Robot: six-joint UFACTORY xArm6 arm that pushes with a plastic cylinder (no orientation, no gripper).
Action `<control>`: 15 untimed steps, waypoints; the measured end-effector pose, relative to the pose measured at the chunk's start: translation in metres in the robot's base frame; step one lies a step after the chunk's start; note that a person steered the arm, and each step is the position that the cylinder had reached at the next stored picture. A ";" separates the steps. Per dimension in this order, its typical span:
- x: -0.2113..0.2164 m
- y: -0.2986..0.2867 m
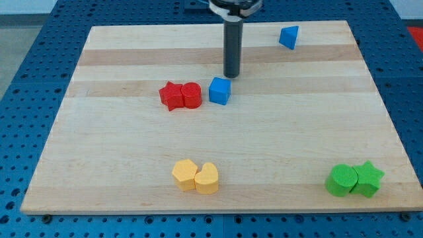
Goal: Push yellow heart into the red circle
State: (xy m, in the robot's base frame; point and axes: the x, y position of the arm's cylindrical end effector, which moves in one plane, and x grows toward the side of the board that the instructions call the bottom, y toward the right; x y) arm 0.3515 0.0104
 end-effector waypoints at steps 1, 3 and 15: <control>0.009 -0.027; 0.044 -0.047; 0.261 0.071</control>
State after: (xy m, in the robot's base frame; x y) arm 0.6123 0.0814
